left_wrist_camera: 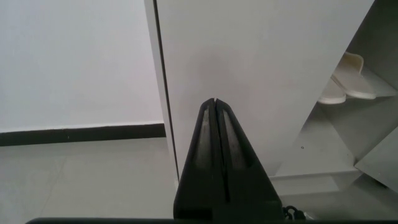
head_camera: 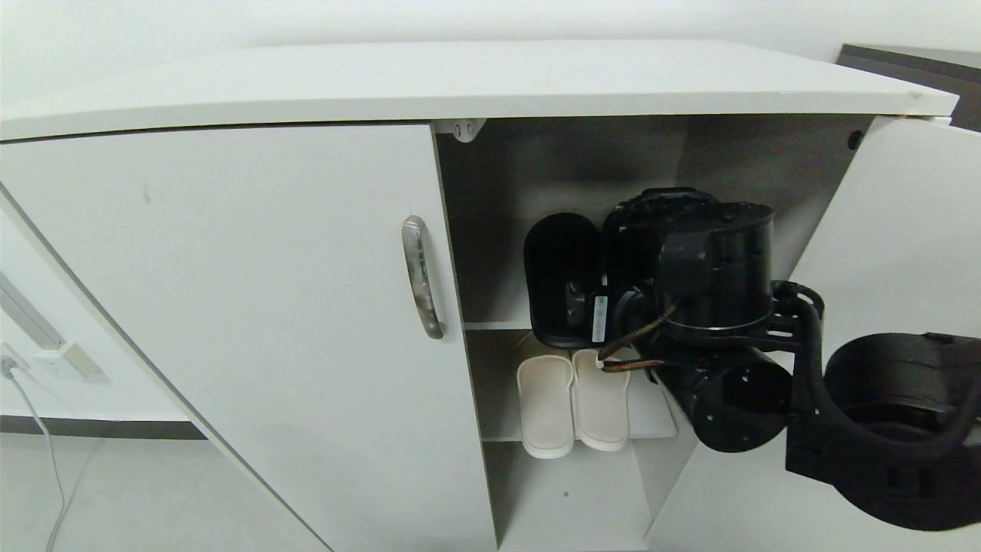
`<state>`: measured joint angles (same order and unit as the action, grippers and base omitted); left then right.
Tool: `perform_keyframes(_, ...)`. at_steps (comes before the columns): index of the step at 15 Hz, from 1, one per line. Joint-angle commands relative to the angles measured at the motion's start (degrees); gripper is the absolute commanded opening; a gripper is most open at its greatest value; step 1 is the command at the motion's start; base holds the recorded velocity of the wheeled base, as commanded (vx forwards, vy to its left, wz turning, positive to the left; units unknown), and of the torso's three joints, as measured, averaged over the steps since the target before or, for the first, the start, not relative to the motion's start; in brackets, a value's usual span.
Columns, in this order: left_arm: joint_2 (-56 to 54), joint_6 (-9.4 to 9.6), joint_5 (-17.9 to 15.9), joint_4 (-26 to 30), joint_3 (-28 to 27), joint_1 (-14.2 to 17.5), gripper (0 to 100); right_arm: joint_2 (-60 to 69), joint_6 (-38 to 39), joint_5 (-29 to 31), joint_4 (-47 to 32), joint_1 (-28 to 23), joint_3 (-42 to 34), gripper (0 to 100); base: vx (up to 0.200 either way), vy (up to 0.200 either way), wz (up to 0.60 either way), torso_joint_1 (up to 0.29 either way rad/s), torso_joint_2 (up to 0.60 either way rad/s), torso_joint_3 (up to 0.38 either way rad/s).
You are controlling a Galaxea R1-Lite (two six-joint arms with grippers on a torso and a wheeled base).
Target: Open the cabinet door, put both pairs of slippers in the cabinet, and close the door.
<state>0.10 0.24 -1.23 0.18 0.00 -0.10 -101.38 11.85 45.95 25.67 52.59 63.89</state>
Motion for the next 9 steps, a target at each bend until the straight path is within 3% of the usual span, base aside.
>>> perform_keyframes(1,0.08,0.02,0.0,-0.01,0.0,0.01,0,3.2,1.07,-0.07,0.17,0.76,-3.77,100,0.0,0.0,0.0,0.0,0.0,0.0)
perform_keyframes(9,0.08,-0.07,0.09,-0.01,0.0,0.01,0,4.52,1.33,-0.07,0.17,1.11,-5.0,100,0.0,0.0,0.0,0.0,0.0,0.0)
